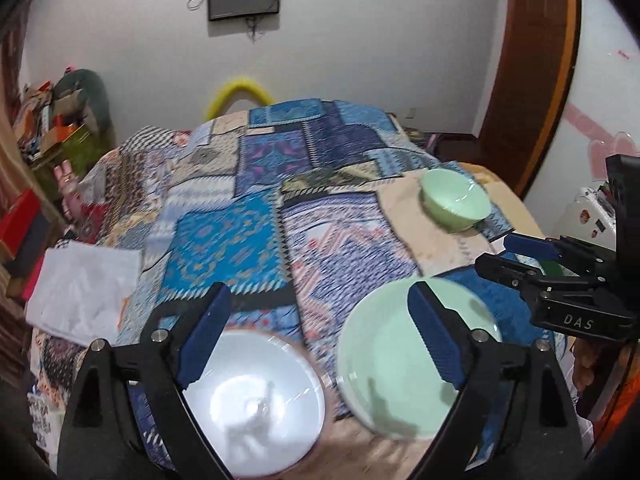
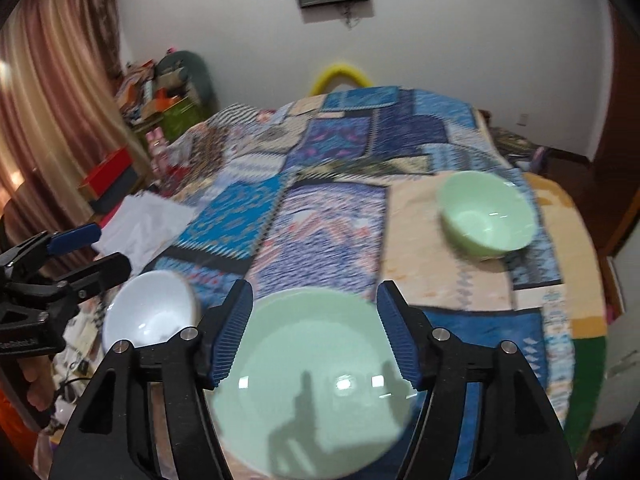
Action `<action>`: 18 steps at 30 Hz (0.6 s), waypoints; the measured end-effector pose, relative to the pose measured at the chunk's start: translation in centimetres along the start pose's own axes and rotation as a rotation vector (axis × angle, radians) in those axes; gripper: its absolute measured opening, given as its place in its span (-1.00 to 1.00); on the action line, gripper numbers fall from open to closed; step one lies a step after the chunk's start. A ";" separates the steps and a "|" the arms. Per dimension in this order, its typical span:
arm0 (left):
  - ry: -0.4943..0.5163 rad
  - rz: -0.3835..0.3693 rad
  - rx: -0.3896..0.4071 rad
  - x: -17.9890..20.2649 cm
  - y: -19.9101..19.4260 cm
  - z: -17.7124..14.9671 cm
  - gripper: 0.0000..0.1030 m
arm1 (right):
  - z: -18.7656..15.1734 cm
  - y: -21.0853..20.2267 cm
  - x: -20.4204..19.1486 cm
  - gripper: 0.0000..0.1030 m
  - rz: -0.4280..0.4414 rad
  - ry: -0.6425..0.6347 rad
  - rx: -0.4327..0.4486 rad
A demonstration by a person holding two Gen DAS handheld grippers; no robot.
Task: Organize plates and bowls
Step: 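Move both grippers toward the mint green bowl on the quilt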
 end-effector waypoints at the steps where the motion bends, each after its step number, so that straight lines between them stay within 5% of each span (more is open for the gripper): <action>1: 0.009 -0.007 -0.002 0.7 0.5 0.7 0.77 | 0.3 -0.2 1.0 0.25 -0.015 0.011 0.005; 5: 0.038 -0.016 -0.010 2.7 2.2 2.5 0.77 | 0.9 -0.7 4.1 0.43 -0.068 0.042 0.031; 18: 0.109 -0.062 -0.084 8.3 10.2 6.5 0.78 | 2.4 1.1 14.1 0.43 -0.212 0.183 0.057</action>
Point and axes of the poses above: each gripper's, at about its wrist camera, not at the fingertips, and y roughly the way its jaws point, x to its right, z to its top, the point moved 2 cm from there along y, roughly the way its jaws point, and after that the axes turned 1 degree about y, right-handed, at the moved point
